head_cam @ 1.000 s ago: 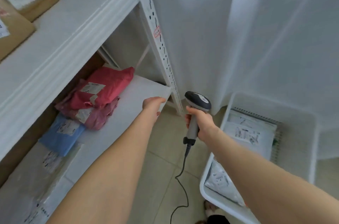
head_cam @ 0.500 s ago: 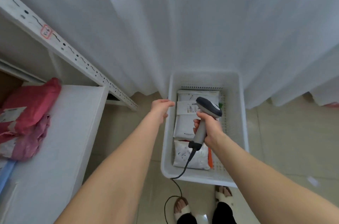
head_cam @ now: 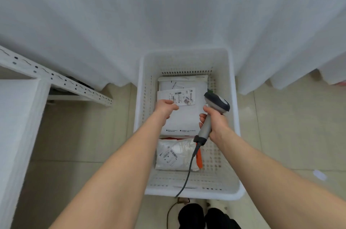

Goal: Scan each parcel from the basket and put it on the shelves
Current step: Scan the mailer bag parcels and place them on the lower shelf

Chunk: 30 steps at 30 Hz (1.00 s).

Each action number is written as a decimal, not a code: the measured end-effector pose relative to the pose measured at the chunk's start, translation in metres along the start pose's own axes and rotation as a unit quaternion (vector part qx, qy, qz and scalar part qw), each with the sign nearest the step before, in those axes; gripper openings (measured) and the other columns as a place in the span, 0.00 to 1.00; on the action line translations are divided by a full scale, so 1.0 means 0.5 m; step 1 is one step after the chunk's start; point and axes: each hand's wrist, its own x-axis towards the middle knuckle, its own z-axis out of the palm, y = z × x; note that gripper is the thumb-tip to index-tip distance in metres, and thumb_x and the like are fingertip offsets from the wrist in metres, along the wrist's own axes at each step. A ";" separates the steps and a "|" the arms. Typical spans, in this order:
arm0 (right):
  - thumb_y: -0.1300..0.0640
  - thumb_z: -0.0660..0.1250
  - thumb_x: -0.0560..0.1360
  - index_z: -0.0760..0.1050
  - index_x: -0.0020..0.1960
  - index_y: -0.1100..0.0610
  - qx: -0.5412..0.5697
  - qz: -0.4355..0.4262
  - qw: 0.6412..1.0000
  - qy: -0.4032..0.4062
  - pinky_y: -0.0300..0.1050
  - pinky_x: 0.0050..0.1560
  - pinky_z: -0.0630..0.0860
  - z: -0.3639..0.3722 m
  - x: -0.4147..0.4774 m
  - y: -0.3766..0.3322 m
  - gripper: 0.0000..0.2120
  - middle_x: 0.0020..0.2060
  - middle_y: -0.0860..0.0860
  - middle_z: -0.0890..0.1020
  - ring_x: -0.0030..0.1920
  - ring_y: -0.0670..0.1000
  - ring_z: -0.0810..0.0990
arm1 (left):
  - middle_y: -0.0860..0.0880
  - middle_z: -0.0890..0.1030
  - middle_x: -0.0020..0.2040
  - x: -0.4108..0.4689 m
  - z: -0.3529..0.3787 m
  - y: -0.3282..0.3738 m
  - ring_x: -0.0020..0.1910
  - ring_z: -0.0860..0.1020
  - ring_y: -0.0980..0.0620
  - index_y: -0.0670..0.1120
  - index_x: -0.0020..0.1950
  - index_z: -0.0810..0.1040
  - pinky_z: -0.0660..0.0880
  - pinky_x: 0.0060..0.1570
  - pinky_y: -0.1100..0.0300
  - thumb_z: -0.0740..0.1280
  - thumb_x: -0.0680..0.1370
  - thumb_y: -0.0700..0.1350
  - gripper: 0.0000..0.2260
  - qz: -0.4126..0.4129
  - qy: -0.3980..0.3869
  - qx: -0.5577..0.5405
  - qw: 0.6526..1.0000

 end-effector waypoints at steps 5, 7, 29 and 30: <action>0.59 0.70 0.76 0.75 0.42 0.60 0.005 0.008 1.000 0.010 0.44 0.35 0.77 0.007 0.165 0.065 0.06 0.31 0.54 0.78 0.29 0.49 0.76 | 0.42 0.74 0.65 0.160 0.049 -0.070 0.58 0.74 0.46 0.41 0.67 0.72 0.73 0.60 0.53 0.70 0.75 0.36 0.21 0.018 0.006 0.045 0.999; 0.60 0.70 0.76 0.75 0.42 0.60 0.008 0.010 1.000 0.006 0.44 0.35 0.77 0.008 0.232 0.089 0.06 0.31 0.55 0.78 0.30 0.49 0.76 | 0.42 0.74 0.65 0.225 0.067 -0.093 0.62 0.74 0.43 0.41 0.68 0.70 0.72 0.64 0.50 0.70 0.75 0.36 0.23 0.028 0.010 0.063 0.998; 0.57 0.72 0.75 0.77 0.43 0.61 0.007 -0.028 0.998 -0.060 0.41 0.32 0.79 0.032 0.606 0.140 0.07 0.31 0.52 0.79 0.31 0.48 0.77 | 0.42 0.69 0.67 0.605 0.162 -0.112 0.66 0.70 0.42 0.42 0.73 0.61 0.67 0.66 0.43 0.79 0.63 0.58 0.46 0.145 0.045 0.608 0.779; 0.57 0.72 0.75 0.77 0.44 0.61 0.005 -0.025 0.998 -0.062 0.41 0.33 0.80 0.027 0.597 0.140 0.07 0.32 0.52 0.79 0.31 0.48 0.77 | 0.44 0.73 0.64 0.593 0.158 -0.121 0.62 0.73 0.43 0.43 0.70 0.64 0.70 0.63 0.45 0.79 0.64 0.56 0.41 0.142 0.039 0.598 0.788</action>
